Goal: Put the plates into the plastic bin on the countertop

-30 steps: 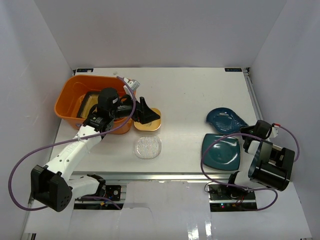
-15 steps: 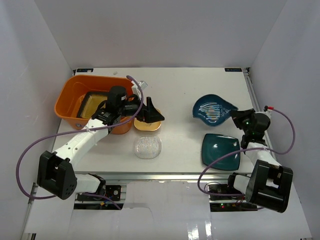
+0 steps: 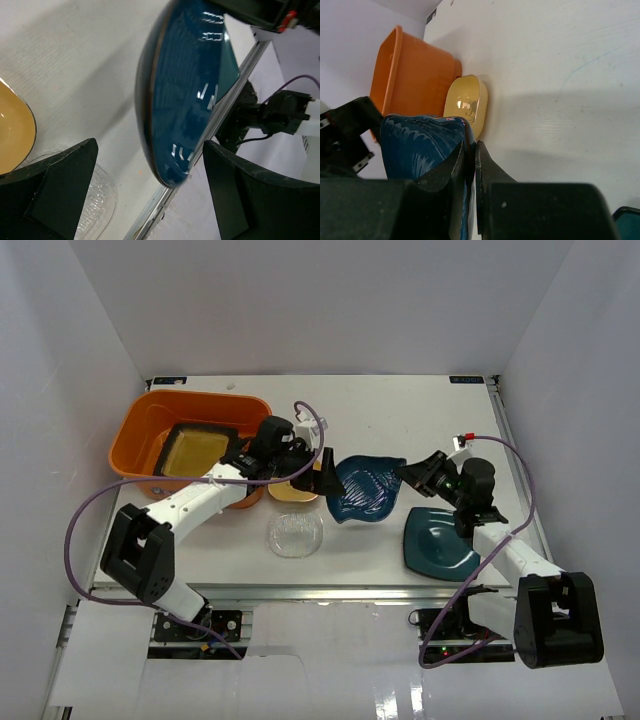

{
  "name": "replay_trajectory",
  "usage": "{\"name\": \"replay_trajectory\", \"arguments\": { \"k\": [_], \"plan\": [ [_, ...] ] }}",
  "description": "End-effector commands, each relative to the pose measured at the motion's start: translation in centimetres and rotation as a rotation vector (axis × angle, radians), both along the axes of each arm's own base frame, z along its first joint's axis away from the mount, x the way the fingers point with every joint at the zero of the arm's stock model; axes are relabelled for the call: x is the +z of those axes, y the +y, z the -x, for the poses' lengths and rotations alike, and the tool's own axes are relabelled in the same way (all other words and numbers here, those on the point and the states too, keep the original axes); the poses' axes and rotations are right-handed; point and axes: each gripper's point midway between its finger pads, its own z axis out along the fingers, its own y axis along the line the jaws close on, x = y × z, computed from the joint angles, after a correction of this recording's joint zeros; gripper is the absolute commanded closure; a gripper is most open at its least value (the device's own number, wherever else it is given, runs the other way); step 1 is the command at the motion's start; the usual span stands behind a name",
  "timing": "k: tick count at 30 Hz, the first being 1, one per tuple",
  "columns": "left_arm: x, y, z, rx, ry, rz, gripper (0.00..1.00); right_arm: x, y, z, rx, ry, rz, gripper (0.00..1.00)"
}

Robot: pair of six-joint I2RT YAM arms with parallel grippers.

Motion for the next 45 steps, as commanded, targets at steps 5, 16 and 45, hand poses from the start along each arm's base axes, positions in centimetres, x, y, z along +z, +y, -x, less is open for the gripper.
{"name": "replay_trajectory", "arguments": {
  "k": [5,16,45],
  "plan": [
    [-1.5,-1.4,-0.2,0.021,-0.016,-0.103,0.57,4.9,3.6,1.4,0.166,-0.137,-0.103,0.92],
    [6.2,0.5,-2.8,0.211,-0.110,0.016,1.00,6.4,3.1,3.0,0.162,-0.220,-0.036,0.10],
    [0.1,34.5,-14.4,1.335,0.079,0.052,0.60,-0.3,0.3,5.2,0.087,-0.133,0.208,0.09]
  ]
}}
